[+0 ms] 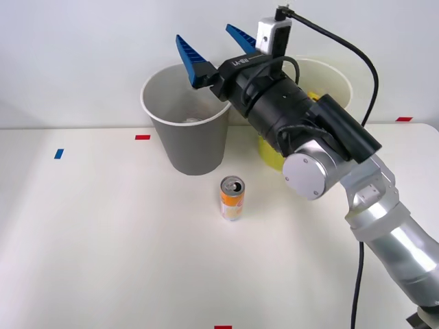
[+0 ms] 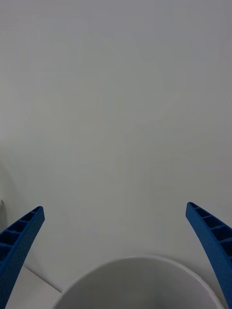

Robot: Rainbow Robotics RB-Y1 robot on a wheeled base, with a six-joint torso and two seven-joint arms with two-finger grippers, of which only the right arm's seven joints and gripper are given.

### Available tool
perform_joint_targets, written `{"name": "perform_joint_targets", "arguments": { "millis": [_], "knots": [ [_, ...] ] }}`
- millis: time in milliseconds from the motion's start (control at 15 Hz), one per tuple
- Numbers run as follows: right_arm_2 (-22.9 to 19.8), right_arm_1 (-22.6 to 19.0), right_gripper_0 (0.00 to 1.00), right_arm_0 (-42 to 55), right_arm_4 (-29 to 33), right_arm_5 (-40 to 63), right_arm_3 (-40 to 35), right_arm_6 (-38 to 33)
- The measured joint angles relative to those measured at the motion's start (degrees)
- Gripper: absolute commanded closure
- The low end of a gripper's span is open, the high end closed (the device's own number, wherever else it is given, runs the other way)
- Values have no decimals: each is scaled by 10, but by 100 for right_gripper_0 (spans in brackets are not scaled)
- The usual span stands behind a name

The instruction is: Put cans in the gray bin, plastic bottles in the light green bin

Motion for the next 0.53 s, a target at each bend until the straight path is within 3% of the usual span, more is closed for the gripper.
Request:
{"name": "perform_joint_targets", "arguments": {
  "millis": [533],
  "knots": [
    [1,-103,0,231,5,-145,-142,2]
  ]
}}
